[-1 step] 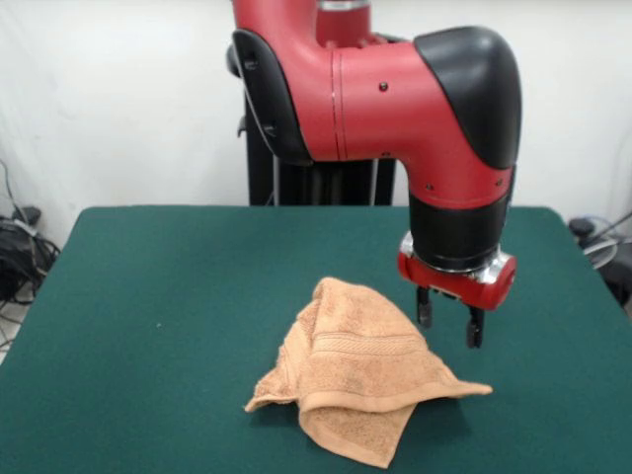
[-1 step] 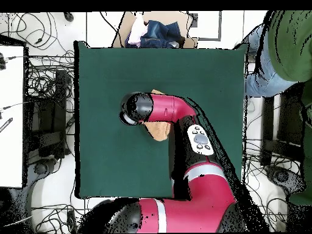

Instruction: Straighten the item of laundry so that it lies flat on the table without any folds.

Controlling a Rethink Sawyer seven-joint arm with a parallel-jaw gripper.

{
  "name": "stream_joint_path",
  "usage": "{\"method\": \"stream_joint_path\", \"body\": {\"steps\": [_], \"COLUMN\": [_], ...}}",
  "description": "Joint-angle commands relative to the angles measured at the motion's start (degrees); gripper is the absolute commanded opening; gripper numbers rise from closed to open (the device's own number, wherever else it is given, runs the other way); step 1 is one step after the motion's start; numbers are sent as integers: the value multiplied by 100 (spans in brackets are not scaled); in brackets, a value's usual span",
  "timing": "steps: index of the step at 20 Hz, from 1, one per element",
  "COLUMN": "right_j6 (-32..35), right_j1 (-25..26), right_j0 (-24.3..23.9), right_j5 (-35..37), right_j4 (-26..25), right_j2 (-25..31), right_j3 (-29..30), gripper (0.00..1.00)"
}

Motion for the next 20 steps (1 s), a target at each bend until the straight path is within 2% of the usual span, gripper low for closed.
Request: {"method": "stream_joint_path", "body": {"steps": [1,9,12,20], "right_j6": [-902,-819,-867,-1031], "right_j1": [-209,-365,-284,-67], "right_j0": [-72,-99,-179,-400], "right_j5": [573,392,56,-260], "right_j4": [-310,-399,-497,-710], "right_j2": [512,509,532,634], "right_j3": [102,290,365,393], "gripper": [100,100,100,100]}}
